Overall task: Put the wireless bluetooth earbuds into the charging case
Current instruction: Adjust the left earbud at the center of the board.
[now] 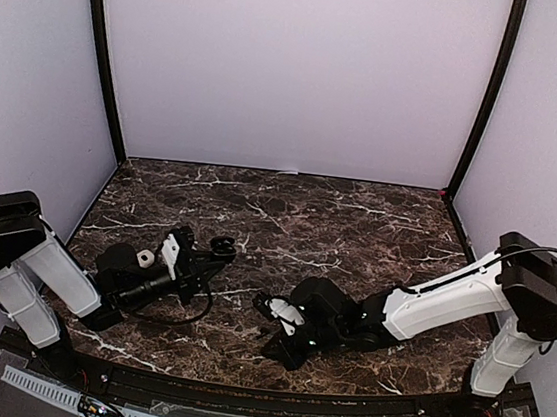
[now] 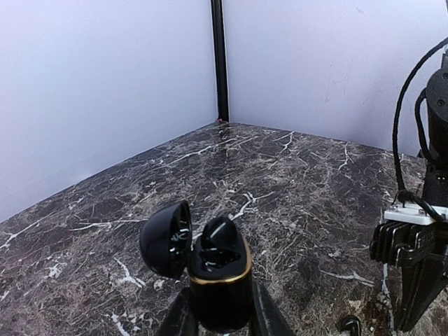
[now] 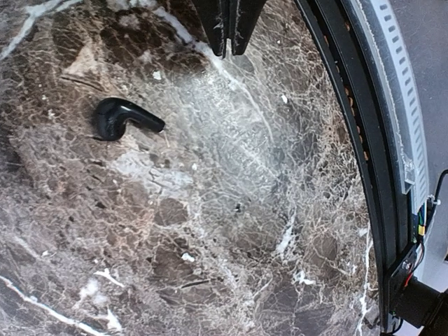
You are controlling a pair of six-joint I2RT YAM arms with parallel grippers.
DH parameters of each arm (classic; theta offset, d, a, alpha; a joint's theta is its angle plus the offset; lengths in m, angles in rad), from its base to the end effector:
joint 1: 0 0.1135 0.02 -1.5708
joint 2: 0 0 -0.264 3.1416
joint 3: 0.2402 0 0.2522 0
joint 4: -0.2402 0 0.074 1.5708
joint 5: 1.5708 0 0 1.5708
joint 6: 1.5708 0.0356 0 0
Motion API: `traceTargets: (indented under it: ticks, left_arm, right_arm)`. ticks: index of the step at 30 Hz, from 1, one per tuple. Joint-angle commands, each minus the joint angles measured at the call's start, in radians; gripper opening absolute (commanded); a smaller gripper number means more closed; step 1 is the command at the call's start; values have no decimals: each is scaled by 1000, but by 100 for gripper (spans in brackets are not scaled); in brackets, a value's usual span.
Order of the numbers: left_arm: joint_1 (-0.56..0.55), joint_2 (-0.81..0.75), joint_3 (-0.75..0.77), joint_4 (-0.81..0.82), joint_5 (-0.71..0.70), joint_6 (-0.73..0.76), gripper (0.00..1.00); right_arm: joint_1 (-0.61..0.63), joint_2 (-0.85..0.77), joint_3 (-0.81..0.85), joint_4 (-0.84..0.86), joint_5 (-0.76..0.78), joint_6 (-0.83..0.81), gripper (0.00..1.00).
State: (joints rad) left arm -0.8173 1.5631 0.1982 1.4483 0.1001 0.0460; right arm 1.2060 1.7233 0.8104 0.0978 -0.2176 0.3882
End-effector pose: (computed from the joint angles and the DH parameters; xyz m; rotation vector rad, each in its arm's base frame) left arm 0.1588 -0.1744 0.1591 0.7134 1.3504 -0.6944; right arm 0.1112 0.3128 0.1381 -1.1394 2.3455 0.9385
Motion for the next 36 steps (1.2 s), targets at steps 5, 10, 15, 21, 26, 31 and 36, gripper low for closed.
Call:
traceTargets:
  ticks: [5, 10, 15, 21, 26, 31, 36]
  left_arm:
    - [3, -28, -2, 4, 0, 12, 0]
    - [3, -25, 0, 4, 1, 12, 0]
    - [3, -25, 0, 4, -4, 14, 0]
    - [3, -26, -5, 12, -1, 19, 0]
    - [4, -23, -8, 18, -11, 14, 0]
    - [4, -24, -9, 18, -8, 16, 0]
    - [3, -27, -11, 18, -11, 17, 0]
  right_arm:
    - [48, 61, 19, 6, 132, 34, 0]
    - [55, 86, 37, -19, 183, 25, 0]
    - [55, 120, 74, -45, 238, 16, 0]
    - [54, 154, 122, -67, 313, 10, 0]
    - [55, 180, 166, -75, 342, 6, 0]
    - [55, 196, 194, -53, 318, -4, 0]
    - [53, 157, 202, -10, 302, -18, 0]
